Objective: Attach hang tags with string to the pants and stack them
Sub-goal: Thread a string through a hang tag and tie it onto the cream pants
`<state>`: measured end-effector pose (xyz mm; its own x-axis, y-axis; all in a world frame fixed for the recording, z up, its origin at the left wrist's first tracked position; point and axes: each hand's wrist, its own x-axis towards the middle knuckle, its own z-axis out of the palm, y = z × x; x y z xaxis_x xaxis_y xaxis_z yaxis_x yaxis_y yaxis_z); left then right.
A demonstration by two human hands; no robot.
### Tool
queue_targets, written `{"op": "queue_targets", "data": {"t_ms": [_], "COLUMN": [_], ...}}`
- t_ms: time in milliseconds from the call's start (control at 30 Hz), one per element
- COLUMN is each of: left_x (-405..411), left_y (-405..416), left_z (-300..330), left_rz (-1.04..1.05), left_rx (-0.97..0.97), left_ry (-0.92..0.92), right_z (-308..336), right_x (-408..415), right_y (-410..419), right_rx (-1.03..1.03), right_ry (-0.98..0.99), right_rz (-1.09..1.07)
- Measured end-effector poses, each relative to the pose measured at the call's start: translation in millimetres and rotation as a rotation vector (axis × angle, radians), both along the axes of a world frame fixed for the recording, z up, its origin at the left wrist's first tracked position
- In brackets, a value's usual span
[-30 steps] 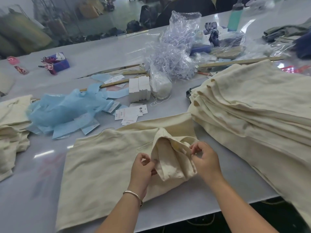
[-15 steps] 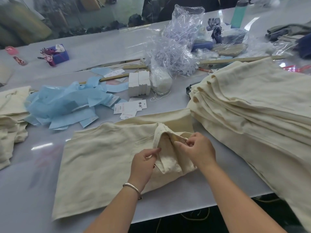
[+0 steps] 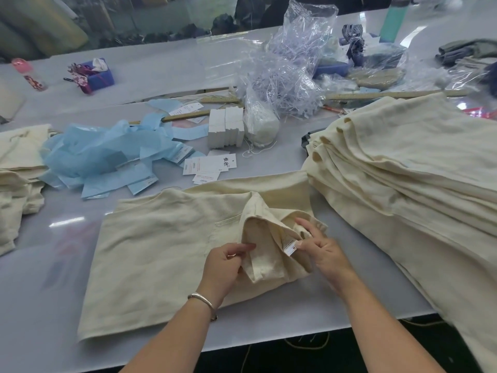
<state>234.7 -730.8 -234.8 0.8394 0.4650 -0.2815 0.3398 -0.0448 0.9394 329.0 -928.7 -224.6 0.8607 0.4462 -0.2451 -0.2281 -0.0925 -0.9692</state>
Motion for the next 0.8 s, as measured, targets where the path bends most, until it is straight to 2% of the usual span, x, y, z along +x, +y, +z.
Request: {"op": "queue_targets", "data": {"t_ms": [267, 467, 533, 667, 800], "left_x": [-0.2, 2.0, 2.0, -1.4, -14.8], "left_y": [7.9, 7.5, 6.2, 5.5, 26.7], "left_z": [-11.7, -16.1, -13.1, -0.6, 16.0], "left_rz": [-0.016, -0.008, -0.002, -0.032, -0.112], "left_rx": [-0.036, -0.047, -0.077, -0.136, -0.300], "left_ry": [0.051, 0.047, 0.043, 0.042, 0.017], "right_z": [-4.3, -18.3, -17.4, 4.4, 36.1], "right_x": [-3.6, 1.5, 2.2, 1.4, 5.5], "right_y": [-6.5, -6.4, -4.7, 9.8, 48.4], "right_rx": [0.090, 0.036, 0.017, -0.061, -0.070], "right_ry": [-0.021, -0.085, -0.102, -0.267, -0.448], "right_rz": [0.103, 0.098, 0.034, -0.266, -0.234]}}
